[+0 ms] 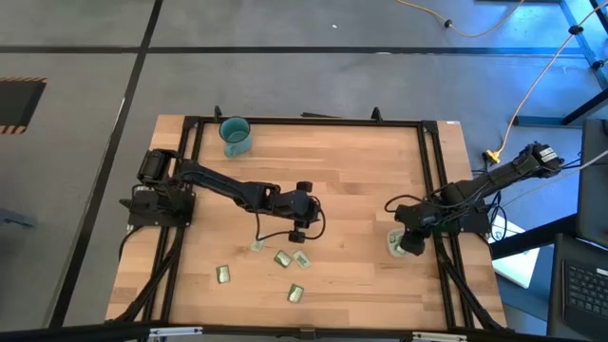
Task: Pick and place items into bin
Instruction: Put the green stevia packet into the transparent bin, then put the white stevia packet into the transparent bin
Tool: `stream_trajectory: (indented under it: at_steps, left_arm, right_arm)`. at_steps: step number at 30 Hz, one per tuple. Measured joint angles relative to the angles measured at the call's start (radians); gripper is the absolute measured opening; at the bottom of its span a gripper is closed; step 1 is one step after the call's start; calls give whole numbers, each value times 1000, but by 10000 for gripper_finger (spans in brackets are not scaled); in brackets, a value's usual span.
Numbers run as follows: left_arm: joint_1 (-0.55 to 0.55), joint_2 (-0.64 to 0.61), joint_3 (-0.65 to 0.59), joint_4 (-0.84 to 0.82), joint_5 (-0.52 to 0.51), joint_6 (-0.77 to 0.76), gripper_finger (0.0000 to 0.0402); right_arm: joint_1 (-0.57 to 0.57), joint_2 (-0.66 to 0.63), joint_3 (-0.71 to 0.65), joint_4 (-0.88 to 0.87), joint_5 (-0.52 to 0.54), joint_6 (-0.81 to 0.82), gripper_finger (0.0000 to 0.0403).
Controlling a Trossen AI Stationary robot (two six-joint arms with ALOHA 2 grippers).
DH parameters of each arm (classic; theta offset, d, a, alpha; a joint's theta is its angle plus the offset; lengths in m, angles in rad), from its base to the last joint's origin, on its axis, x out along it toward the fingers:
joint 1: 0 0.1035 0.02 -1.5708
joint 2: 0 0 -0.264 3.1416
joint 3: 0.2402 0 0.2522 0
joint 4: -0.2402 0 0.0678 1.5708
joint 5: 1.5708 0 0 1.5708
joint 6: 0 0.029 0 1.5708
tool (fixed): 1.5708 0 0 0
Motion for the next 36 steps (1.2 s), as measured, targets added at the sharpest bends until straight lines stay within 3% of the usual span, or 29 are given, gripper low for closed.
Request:
stream_trajectory:
  at_steps: [4,8,13,18,21,25,36]
  left_arm:
    - [0,-12,0,-70,0,0,108]
    - [0,-55,0,-158,-5,-20,103]
    - [-3,-112,0,-309,9,-98,99]
    - [-14,-150,0,-562,131,-249,98]
    - [-42,-150,0,-692,183,-305,98]
    - [-102,-138,-3,-804,172,-369,98]
    - [-164,-124,-100,-726,112,-491,96]
  right_arm:
    - [0,0,15,-21,6,5,97]
    - [0,-2,84,-78,86,-7,121]
    - [0,-2,193,-134,320,-109,126]
    - [-10,-3,232,-71,550,-195,126]
    - [-30,0,231,-38,569,-256,126]
    - [-63,8,231,8,569,-294,126]
    - [-122,39,230,75,570,-367,126]
